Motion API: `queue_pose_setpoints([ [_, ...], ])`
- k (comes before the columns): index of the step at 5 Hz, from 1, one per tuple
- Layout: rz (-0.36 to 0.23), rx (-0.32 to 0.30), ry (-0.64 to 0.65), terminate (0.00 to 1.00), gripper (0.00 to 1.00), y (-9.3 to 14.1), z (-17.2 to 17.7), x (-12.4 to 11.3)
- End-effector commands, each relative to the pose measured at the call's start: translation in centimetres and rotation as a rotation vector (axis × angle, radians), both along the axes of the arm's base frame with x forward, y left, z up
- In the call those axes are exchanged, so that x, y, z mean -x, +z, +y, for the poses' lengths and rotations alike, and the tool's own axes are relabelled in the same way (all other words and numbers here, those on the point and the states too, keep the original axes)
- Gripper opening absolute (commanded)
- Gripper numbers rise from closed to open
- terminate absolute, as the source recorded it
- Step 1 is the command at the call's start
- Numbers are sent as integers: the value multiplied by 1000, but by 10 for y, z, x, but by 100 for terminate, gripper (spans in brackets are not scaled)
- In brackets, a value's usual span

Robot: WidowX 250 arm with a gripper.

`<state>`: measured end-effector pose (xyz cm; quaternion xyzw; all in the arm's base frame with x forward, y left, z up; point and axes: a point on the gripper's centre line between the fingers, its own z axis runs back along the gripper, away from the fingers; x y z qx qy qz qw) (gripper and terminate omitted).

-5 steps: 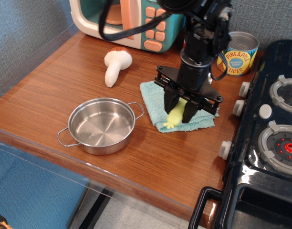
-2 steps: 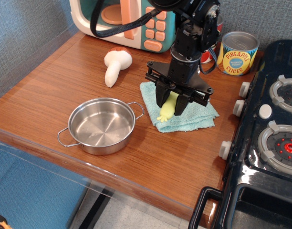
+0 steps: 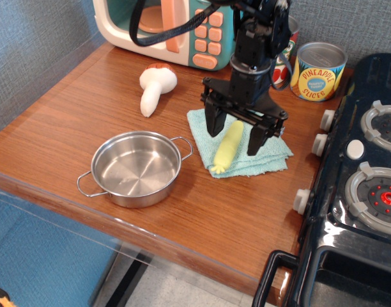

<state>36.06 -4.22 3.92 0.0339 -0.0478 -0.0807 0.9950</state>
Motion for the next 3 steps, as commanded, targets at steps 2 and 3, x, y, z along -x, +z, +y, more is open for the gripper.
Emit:
queue_pose_setpoints([
  [2,16,-22,-14,0,100,33,11,4],
  [3,16,-22,-14,100,100,33,11,4],
])
